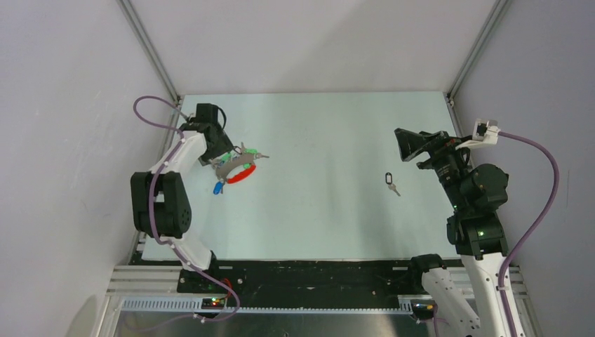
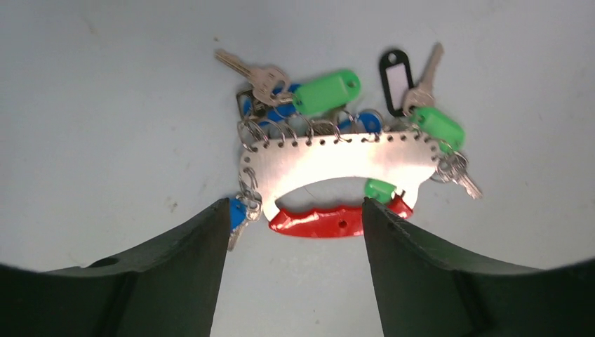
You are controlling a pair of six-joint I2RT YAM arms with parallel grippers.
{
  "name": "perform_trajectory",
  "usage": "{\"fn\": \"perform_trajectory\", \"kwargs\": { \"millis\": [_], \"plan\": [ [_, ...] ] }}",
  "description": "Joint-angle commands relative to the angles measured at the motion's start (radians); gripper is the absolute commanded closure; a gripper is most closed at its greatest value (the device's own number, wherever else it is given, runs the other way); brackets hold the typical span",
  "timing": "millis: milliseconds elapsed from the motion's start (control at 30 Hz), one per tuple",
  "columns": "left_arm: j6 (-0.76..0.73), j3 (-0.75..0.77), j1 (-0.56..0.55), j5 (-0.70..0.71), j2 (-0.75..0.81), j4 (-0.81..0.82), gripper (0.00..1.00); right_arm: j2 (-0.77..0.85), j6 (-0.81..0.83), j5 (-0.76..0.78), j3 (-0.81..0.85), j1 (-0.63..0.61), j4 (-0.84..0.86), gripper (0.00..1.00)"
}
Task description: Remove the keys from the keyring
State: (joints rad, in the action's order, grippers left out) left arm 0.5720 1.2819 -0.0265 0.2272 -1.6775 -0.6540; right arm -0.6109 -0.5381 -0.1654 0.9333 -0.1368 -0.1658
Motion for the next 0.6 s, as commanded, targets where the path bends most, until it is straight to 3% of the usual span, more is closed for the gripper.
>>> {"fn": "perform_trajectory", "kwargs": {
  "millis": [0,433,567],
  "plan": [
    [0.073,0.056,0.005,0.135,-0.066,0.006,0.29,0.002,0.040,0.047,0.021,-0.031,0.037,0.01],
    [0.122,0.060,0.015,0.097,-0.211,0.022,0.33,0.011,0.036,0.034,0.031,-0.050,0.037,0.01],
    [0.146,0.045,0.020,0.085,-0.227,0.033,0.51,0.017,0.032,0.027,0.036,-0.050,0.036,0.01]
  ]
}}
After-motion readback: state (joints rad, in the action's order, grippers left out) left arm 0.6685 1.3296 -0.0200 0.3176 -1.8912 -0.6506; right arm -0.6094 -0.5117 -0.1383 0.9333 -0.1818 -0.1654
